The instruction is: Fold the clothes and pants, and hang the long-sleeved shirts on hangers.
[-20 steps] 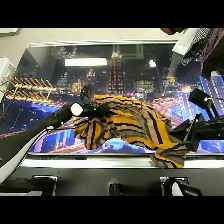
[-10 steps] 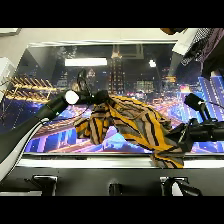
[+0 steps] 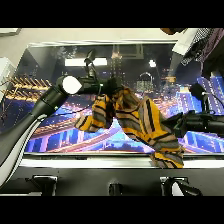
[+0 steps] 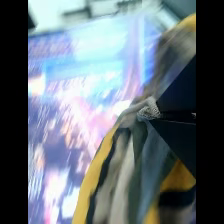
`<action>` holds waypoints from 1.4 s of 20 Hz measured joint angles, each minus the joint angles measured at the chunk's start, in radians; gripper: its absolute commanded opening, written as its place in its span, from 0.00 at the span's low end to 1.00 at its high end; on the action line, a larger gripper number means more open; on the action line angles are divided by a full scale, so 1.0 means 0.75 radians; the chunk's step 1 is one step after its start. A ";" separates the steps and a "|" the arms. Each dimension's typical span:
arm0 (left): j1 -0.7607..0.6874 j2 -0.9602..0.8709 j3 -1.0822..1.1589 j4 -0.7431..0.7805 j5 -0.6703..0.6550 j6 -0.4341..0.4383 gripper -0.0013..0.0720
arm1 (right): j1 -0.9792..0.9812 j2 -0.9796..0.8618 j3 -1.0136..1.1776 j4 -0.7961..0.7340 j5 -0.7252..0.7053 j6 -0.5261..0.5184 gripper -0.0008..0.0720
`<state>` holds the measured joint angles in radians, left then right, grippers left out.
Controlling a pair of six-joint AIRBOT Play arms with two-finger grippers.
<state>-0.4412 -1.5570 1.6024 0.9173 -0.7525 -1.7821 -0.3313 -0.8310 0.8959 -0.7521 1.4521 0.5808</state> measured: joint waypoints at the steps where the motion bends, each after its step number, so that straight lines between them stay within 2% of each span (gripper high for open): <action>1: -0.031 -0.004 0.011 -0.011 -0.017 0.003 0.05 | 0.000 -0.007 0.000 0.024 -0.036 0.021 0.05; 4: -0.114 -0.022 0.029 -0.028 -0.046 0.003 0.07 | 0.000 -0.016 0.000 0.115 -0.118 0.056 0.05; 5: -0.137 -0.027 0.032 -0.028 -0.053 0.003 0.16 | 0.000 -0.016 0.000 0.139 -0.139 0.066 0.05; 8: -0.168 -0.034 0.037 -0.010 -0.079 0.003 0.61 | 0.000 0.013 0.000 0.186 -0.180 0.106 0.05; 9: -0.169 -0.035 0.038 -0.003 -0.094 0.003 0.65 | 0.000 0.033 0.000 0.192 -0.196 0.133 0.05; 15: -0.101 0.017 0.040 0.012 -0.199 0.007 0.65 | 0.000 0.160 0.045 0.147 -0.298 0.550 0.05; 18: -0.048 0.074 0.040 0.024 -0.252 0.028 0.65 | 0.000 0.175 0.159 0.036 -0.341 0.747 0.05; 24: 0.012 0.150 0.041 0.068 -0.362 0.039 0.65 | 0.000 0.053 0.602 -0.543 -0.394 1.188 0.05; 28: 0.020 0.161 0.041 0.079 -0.411 0.042 0.64 | 0.000 -0.064 0.908 -0.917 -0.287 1.353 0.05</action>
<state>-0.4263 -1.4364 1.6329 0.9768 -1.0611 -1.7508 -0.3313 -0.8787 1.5772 -1.4395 1.2366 1.5959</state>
